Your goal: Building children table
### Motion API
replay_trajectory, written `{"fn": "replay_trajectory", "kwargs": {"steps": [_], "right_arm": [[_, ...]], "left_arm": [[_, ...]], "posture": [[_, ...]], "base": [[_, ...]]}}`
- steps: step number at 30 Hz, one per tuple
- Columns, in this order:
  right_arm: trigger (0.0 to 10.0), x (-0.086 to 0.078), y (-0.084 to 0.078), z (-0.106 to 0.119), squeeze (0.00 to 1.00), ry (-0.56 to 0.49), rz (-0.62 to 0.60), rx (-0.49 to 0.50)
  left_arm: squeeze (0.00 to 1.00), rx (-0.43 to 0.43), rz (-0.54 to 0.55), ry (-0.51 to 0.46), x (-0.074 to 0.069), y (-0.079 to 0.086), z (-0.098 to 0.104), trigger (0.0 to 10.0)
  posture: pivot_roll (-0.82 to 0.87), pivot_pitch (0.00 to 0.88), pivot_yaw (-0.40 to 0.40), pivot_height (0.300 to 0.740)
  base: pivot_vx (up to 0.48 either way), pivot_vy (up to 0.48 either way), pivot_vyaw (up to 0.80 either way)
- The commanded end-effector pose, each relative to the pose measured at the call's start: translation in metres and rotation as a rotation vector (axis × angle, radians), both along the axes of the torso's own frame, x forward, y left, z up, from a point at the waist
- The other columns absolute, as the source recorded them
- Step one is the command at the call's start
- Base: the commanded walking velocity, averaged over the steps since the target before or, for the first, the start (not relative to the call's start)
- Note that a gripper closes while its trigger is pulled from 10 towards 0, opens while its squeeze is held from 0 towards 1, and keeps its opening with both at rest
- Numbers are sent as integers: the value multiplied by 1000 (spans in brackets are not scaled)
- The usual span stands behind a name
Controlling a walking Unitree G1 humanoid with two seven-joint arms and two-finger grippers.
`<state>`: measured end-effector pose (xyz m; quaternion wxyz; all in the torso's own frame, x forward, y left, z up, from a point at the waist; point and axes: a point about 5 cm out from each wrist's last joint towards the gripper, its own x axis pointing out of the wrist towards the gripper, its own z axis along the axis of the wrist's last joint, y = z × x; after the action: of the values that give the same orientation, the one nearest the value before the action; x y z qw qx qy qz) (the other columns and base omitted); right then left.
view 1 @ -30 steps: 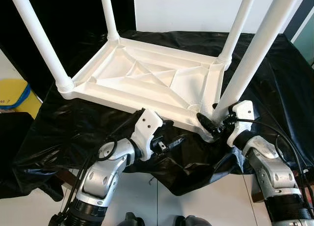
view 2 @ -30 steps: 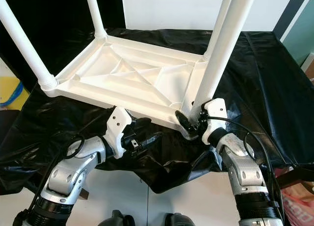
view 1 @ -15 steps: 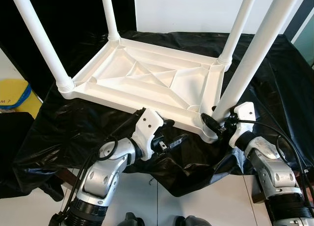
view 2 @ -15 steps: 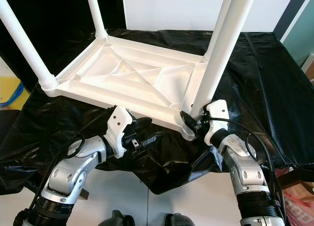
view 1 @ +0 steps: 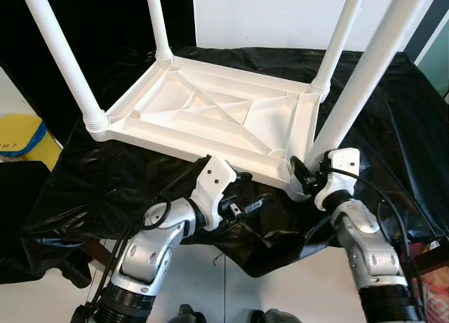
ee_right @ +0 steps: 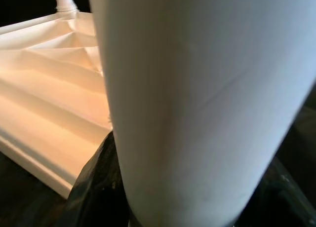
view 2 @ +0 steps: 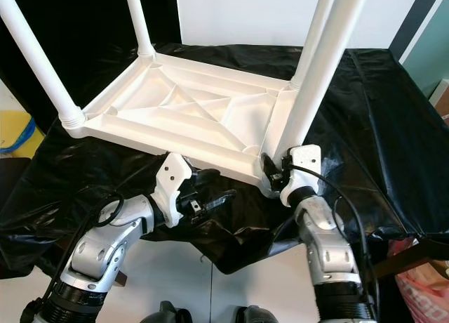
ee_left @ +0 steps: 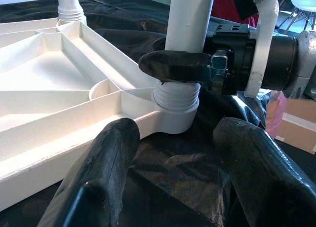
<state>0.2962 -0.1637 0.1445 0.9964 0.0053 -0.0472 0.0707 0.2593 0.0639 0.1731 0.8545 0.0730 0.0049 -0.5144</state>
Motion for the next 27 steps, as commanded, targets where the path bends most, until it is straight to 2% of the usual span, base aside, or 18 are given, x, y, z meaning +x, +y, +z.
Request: {"fn": "replay_trajectory", "kwargs": {"steps": [1,2,4,5,6,7,13,27], "right_arm": [[10000,-5,-4,-16,0,76,-90,17],[10000,-7,-1,-18,0,76,-166,31],[10000,-7,-1,-18,0,76,-166,31],[10000,-9,1,-19,0,76,-221,38],[10000,-9,1,-19,0,76,-221,38],[10000,-11,8,-19,0,77,-249,57],[10000,-13,17,-16,0,69,-245,78],[10000,-13,21,-12,0,57,-244,65]], "left_arm": [[0,-7,19,-12,-1,-2,2,10000],[0,-7,18,-11,-1,-2,1,10000],[0,-7,18,-11,-1,-2,1,10000],[0,-8,18,-10,-1,-2,1,10000],[0,-8,18,-10,-1,-2,1,10000],[0,-9,16,-9,-1,-3,1,10000],[0,-8,6,-9,0,-4,2,10000],[0,-7,8,-15,3,-3,4,10000]], "posture": [[-83,84,-38,740],[-83,85,-39,740],[-83,85,-39,740],[-83,85,-39,740],[-83,85,-39,740],[-89,87,-34,740],[-98,93,-27,740],[-99,100,-23,740]], "base": [[0,0,0],[0,0,0],[0,0,0],[0,0,0],[0,0,0],[0,0,0],[0,0,0],[0,0,0]]}}
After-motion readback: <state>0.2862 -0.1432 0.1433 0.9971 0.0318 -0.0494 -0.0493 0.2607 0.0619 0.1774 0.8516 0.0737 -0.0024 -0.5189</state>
